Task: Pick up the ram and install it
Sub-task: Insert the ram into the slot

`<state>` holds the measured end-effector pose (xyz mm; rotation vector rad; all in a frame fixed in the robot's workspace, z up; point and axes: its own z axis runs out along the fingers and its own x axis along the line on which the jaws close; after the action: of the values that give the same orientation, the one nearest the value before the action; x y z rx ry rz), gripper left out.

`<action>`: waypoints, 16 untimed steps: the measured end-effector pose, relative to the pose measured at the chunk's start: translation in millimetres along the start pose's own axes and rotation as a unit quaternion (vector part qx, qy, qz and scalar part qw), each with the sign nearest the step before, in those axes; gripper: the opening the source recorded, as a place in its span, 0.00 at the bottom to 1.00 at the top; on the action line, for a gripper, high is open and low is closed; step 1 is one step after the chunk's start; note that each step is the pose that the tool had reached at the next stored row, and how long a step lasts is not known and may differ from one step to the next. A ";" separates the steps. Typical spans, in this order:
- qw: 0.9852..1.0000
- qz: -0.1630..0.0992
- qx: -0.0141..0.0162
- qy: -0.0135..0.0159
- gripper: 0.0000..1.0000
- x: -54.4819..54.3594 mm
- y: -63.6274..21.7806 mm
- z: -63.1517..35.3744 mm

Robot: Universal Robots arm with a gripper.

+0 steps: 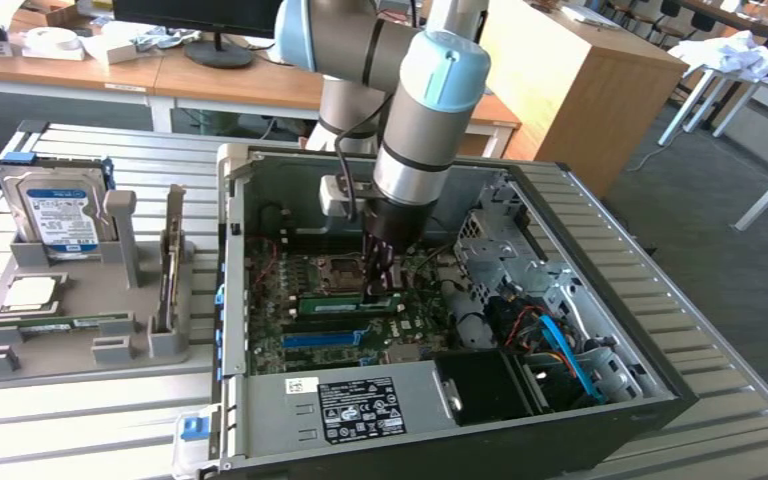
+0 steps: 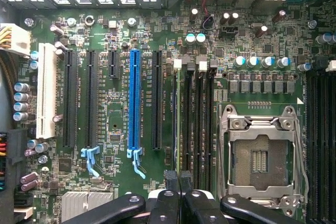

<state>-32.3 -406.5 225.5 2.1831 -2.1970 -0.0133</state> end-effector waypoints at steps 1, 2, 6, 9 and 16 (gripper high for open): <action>1.000 0.000 0.000 0.000 0.11 0.0 0.0 0.0; 1.000 0.000 0.000 0.000 0.11 0.0 0.0 0.0; 1.000 0.000 0.000 0.000 0.11 0.0 0.0 0.1; 1.000 0.000 0.000 0.000 0.18 0.0 0.0 0.1; 1.000 0.000 0.000 0.000 0.31 0.0 0.0 0.1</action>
<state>-32.3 -406.5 225.4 2.1831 -2.1971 -0.0133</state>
